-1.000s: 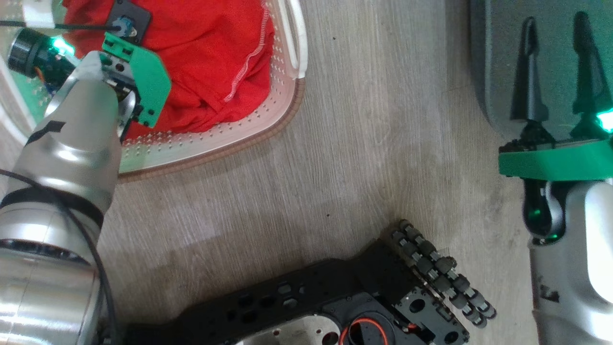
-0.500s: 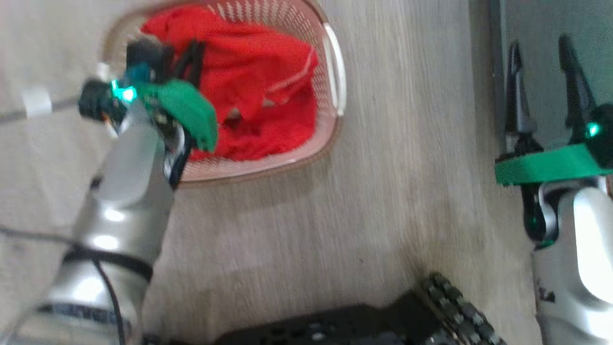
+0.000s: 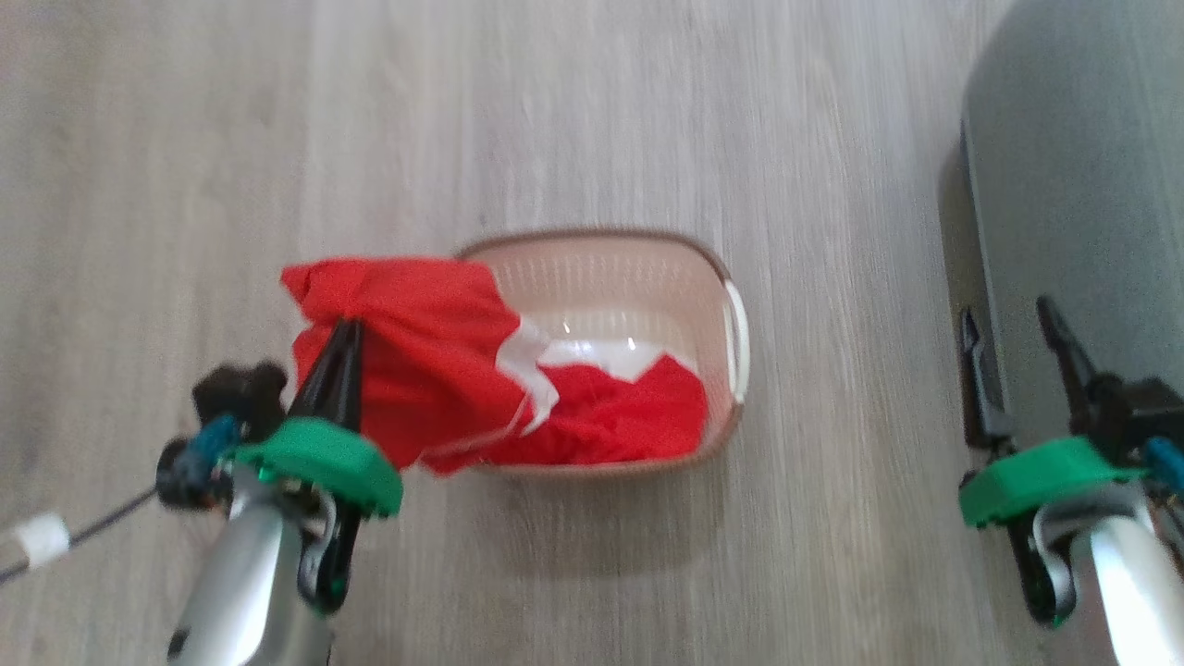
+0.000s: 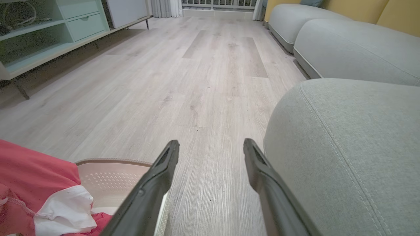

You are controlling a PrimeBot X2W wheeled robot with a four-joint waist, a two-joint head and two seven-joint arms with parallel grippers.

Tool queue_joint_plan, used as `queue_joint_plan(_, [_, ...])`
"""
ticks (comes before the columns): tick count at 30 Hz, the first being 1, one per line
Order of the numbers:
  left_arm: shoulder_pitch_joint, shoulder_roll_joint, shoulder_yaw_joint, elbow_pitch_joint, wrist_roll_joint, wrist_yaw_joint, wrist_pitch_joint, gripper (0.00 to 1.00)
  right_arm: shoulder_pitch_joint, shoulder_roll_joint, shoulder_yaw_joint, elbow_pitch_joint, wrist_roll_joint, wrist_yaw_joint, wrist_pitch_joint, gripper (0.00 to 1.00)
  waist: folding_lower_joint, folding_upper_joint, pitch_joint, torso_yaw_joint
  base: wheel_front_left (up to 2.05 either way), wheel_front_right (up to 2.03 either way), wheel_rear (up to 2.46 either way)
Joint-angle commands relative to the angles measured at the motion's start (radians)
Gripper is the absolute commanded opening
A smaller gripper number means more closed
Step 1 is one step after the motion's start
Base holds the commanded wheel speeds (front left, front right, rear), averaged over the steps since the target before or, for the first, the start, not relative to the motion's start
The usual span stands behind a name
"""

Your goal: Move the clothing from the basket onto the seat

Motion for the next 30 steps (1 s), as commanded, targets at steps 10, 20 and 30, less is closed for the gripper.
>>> queue_joint_plan(10, [0.162, 0.018, 0.105, -0.134, -0.010, 0.002, -0.013, 0.00, 0.111, -0.042, 0.075, 0.024, 0.011, 0.000, -0.006, 1.00, 0.0002, -0.0001, -0.273, 0.100, 0.00, 0.00, 0.00])
queue_joint_plan(20, [0.179, 0.017, 0.091, -0.143, 0.001, -0.001, -0.013, 0.00, 0.130, -0.051, 0.128, 0.043, 0.010, 0.000, -0.006, 1.00, 0.0002, -0.0001, -0.322, 0.091, 0.00, 0.00, 0.00])
queue_joint_plan(30, [0.178, 0.024, 0.084, -0.142, 0.000, -0.003, -0.013, 0.00, 0.126, -0.056, 0.157, 0.047, 0.014, 0.000, -0.006, 1.00, 0.0002, -0.0001, -0.326, 0.087, 0.00, 0.00, 0.00])
